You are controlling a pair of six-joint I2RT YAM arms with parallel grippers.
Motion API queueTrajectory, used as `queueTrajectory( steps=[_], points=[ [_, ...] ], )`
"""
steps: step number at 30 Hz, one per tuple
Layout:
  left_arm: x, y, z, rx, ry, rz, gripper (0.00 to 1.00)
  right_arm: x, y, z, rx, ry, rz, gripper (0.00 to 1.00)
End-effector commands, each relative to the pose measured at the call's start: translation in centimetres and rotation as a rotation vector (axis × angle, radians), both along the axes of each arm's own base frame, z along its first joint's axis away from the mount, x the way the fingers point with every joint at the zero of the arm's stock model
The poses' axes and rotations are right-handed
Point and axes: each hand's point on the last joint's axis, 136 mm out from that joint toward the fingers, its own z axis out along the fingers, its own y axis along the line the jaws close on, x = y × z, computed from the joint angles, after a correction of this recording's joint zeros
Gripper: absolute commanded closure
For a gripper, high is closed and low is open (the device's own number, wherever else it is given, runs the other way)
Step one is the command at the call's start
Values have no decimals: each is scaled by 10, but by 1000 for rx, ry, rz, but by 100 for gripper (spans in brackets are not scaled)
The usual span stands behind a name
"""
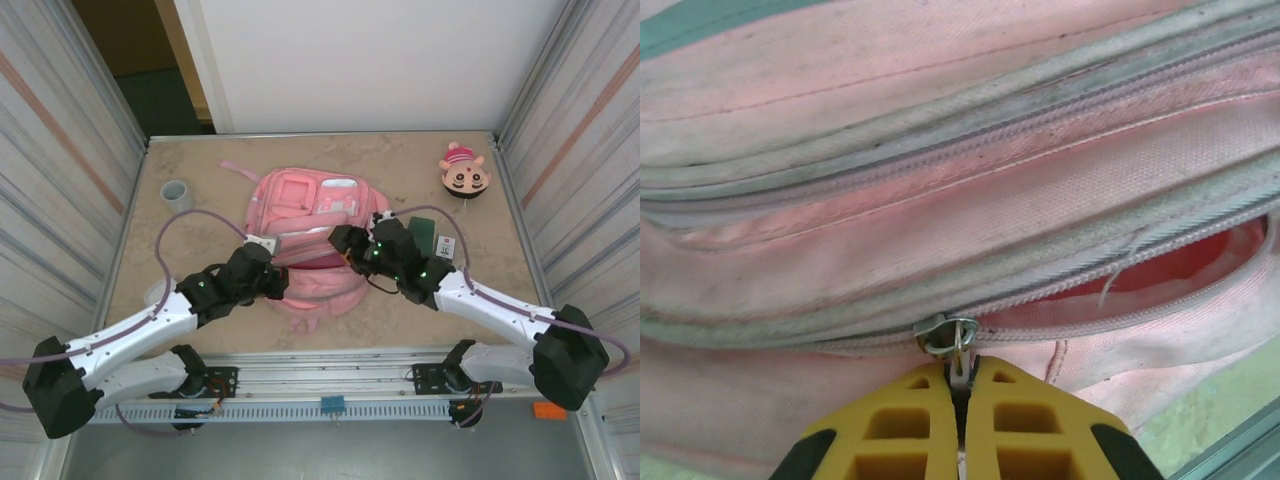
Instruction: Pack books, pencil case, and school supplies into a backpack
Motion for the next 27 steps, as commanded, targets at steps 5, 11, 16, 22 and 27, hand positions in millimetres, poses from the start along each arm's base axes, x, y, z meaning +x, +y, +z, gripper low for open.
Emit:
queueTrajectory(
  steps=[5,11,16,22,27],
  points=[
    [8,-34,28,-143,-41,-72,100,2,35,-2,75,-12,-15,44],
    [9,-23,24,-118,-58,-34,100,7,41,-12,13,-19,-1,78],
    [13,14,8,15,-62,49,100,4,29,9,-64,-77,110,100],
    [10,40,6,61,-108,75,100,5,4,26,-179,-93,299,100],
    [5,36,7,18,-112,54,100,19,-4,41,-86,-70,386,100]
  ],
)
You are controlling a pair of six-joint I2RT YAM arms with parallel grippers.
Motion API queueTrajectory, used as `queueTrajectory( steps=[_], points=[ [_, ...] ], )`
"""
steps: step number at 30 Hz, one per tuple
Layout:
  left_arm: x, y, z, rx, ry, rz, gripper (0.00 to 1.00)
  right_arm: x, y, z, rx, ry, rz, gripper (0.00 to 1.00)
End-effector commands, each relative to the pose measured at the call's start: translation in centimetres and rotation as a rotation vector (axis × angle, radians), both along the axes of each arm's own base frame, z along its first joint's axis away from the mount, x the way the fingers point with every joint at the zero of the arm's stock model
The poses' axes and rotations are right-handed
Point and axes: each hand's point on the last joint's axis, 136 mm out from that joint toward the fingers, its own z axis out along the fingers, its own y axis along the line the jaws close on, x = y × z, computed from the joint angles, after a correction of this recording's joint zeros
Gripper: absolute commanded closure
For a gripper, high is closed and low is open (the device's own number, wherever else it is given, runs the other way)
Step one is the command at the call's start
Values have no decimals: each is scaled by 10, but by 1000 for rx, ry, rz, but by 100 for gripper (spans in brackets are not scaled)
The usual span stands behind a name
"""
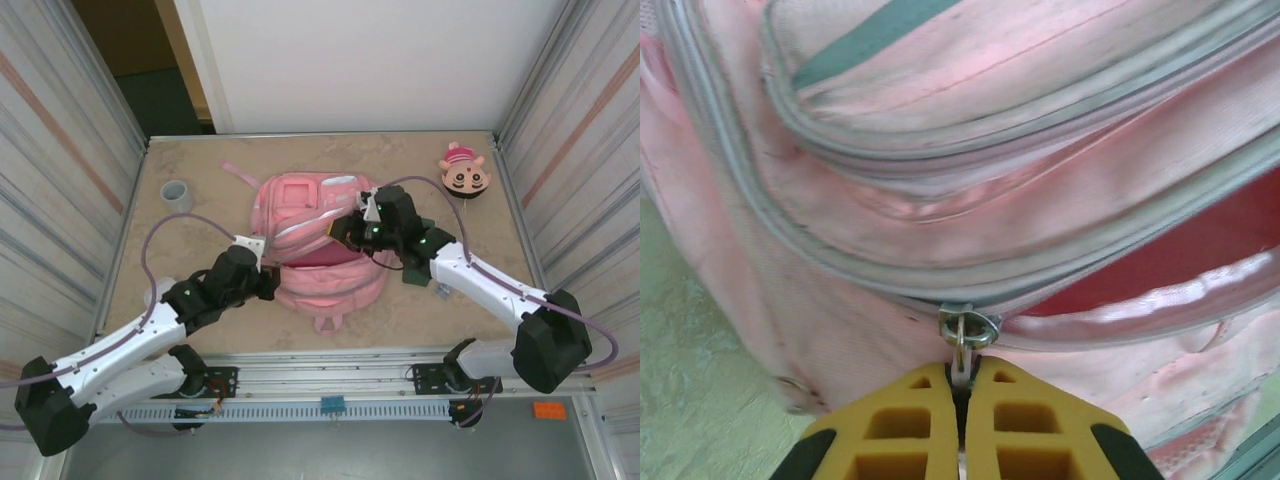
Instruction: Pack books, pencil case, and school supplies into a backpack
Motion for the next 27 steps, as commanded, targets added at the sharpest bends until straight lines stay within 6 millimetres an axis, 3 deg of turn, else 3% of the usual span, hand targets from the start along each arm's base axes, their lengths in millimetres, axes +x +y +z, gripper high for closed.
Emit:
queueTrajectory(
  steps=[1,3,5,6,11,14,16,19,22,27],
  points=[
    [3,9,0,9,-32,23,100,1,-3,22,13,-63,114,97],
    [3,0,3,-28,-38,-3,100,6,-2,20,12,-45,90,79],
    [4,-7,6,-56,-36,-23,100,9,1,16,50,-11,39,47],
    [4,-11,7,-64,-34,-31,100,9,6,16,73,-5,20,41],
    [8,-20,13,-85,-32,-49,100,-5,38,-2,113,33,-117,34],
    [8,-25,18,-94,-36,-66,100,-7,55,-13,111,40,-143,40],
    [8,-23,20,-94,-43,-60,100,-6,63,-21,96,54,-126,59],
    [9,-11,16,-57,-46,-20,100,-4,64,-24,56,41,-90,77],
    [6,2,10,-14,-43,9,100,-10,59,-14,4,8,-31,90],
    [10,32,1,58,-27,91,100,-13,39,12,-8,-31,99,96]
  ],
)
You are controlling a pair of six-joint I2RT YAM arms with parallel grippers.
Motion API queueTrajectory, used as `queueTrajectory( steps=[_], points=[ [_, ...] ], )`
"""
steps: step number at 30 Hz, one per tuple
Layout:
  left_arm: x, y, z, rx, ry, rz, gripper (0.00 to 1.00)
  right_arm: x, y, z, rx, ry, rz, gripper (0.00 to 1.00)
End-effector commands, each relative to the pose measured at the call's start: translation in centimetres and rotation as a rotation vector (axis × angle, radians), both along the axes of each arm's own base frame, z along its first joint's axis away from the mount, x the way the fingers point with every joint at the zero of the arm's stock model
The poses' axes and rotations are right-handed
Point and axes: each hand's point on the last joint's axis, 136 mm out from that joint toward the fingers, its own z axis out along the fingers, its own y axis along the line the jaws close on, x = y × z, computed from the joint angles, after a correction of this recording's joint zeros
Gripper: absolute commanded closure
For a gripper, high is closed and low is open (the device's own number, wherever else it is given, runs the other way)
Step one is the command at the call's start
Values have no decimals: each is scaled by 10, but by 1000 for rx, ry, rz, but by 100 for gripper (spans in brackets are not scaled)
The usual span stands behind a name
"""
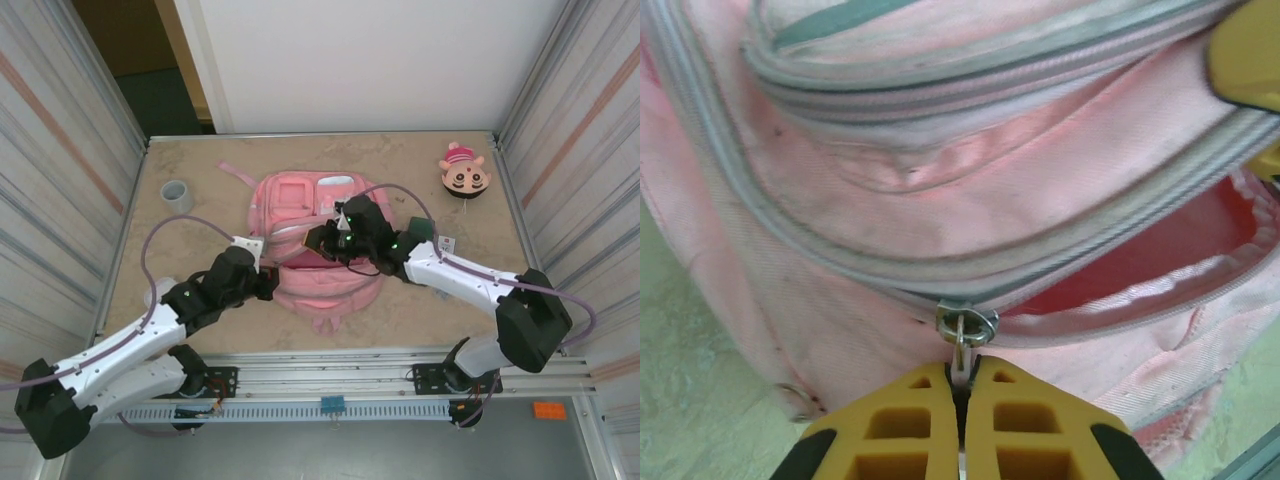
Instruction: Pack books, pencil case, and school supplies into a backpack
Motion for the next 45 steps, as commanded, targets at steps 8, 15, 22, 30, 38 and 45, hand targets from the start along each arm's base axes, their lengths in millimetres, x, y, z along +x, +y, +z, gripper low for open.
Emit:
queueTrajectory(
  steps=[8,15,22,30,38,45],
  points=[
    [20,58,0,80,-21,148,100,-9,-29,72,64,-79,316,97],
    [33,78,-10,117,-5,185,100,-18,-38,88,74,-82,415,98],
    [53,83,-24,153,-6,220,99,-35,-40,105,94,-93,506,98],
    [65,82,-18,163,-43,228,77,-26,-38,101,91,-101,471,98],
    [52,80,43,110,-167,172,43,9,-34,93,107,-139,276,98],
    [34,58,82,37,-276,4,38,31,-17,83,86,-189,177,98]
  ],
)
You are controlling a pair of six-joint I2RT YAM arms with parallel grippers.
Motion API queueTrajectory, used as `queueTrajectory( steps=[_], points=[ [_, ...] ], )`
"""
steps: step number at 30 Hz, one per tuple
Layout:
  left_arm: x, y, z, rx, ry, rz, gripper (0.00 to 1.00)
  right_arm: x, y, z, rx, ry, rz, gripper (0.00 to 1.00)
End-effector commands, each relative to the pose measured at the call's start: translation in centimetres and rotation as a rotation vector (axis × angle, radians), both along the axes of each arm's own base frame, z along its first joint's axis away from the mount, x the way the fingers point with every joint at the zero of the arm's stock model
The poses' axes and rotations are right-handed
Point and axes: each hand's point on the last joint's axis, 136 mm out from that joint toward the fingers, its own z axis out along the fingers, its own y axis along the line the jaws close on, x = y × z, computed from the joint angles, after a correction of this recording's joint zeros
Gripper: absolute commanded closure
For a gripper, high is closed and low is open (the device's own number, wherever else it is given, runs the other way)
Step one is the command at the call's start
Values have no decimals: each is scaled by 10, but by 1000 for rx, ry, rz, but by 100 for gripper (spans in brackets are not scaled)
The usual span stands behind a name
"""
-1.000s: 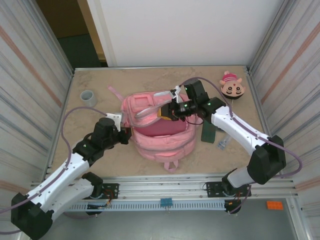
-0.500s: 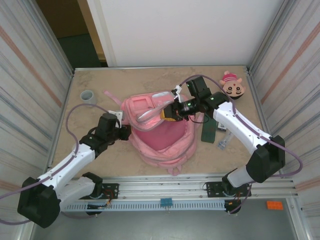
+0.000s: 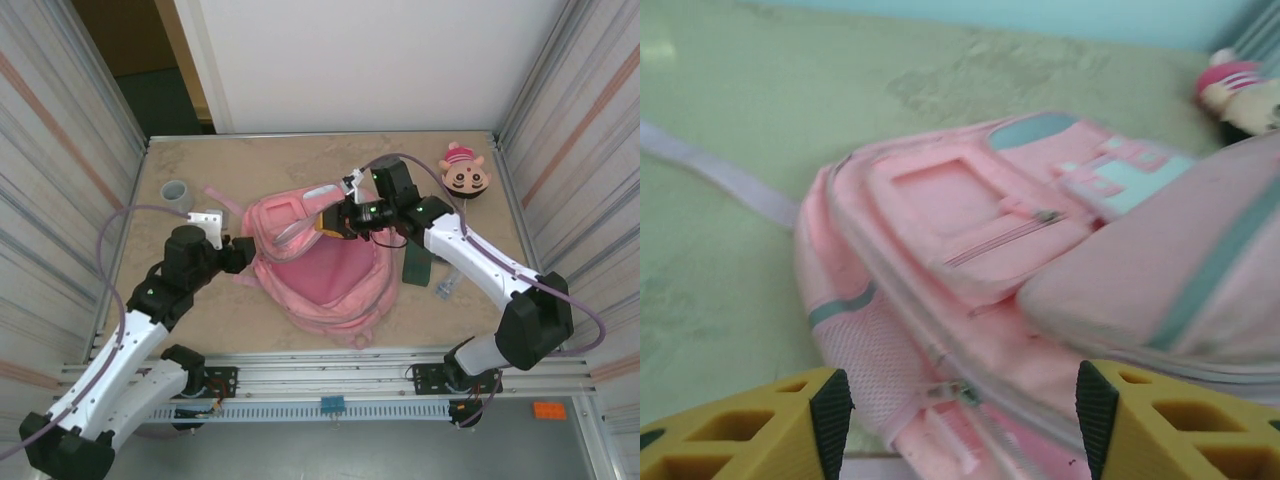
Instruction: Pack books, pencil case, and school supplies into a backpack
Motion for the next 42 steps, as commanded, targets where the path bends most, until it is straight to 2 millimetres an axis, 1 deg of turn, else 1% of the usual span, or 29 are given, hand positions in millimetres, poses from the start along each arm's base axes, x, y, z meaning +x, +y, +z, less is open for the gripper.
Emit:
queueTrajectory(
  steps=[1,4,7,10,12,14,19,21,24,26,28,31,32,34,36,37,39,40,42],
  points=[
    [-10,-13,10,38,-44,-132,38,33,12,20,47,-142,-116,98],
    [-12,-13,10,68,-70,-159,37,40,27,12,52,-145,-146,98],
    [-11,-11,10,65,-90,-143,37,45,41,2,39,-153,-170,97],
    [-11,-9,12,49,-94,-127,37,48,45,-12,17,-125,-184,93],
    [-12,-9,10,42,-85,-119,37,43,44,-21,3,-98,-181,88],
    [-12,-8,7,38,-68,-111,37,33,43,-33,-30,-60,-174,81],
    [-12,-9,-3,15,-23,-101,37,-3,38,-74,-140,57,-184,56],
    [-12,-9,-9,15,-5,-97,37,-17,36,-86,-179,94,-182,48],
    [-11,-10,-14,10,18,-93,37,-39,27,-106,-297,139,-160,42],
    [-11,-11,-18,6,31,-96,37,-49,15,-115,-377,150,-161,39],
    [-11,-12,-21,3,46,-98,37,-56,1,-120,-443,159,-171,35],
    [-10,-14,-23,-24,65,-92,37,-65,-23,-116,-520,158,-176,32],
    [-10,-16,-22,-38,66,-93,37,-69,-31,-112,-549,156,-167,32],
    [-10,-18,-20,-57,64,-97,37,-73,-56,-95,-639,136,-153,32],
    [-8,-19,-19,-65,62,-98,37,-68,-92,-69,-750,77,-179,30],
    [-7,-20,-17,-67,58,-100,37,-65,-106,-57,-780,63,-192,29],
    [-6,-22,-16,-66,58,-104,37,-56,-140,-38,-837,40,-217,27],
    [-5,-22,-14,-68,56,-106,37,-49,-156,-34,-858,35,-243,26],
    [-3,-24,-13,-73,58,-109,37,-38,-189,-31,-912,41,-290,27]
  ],
)
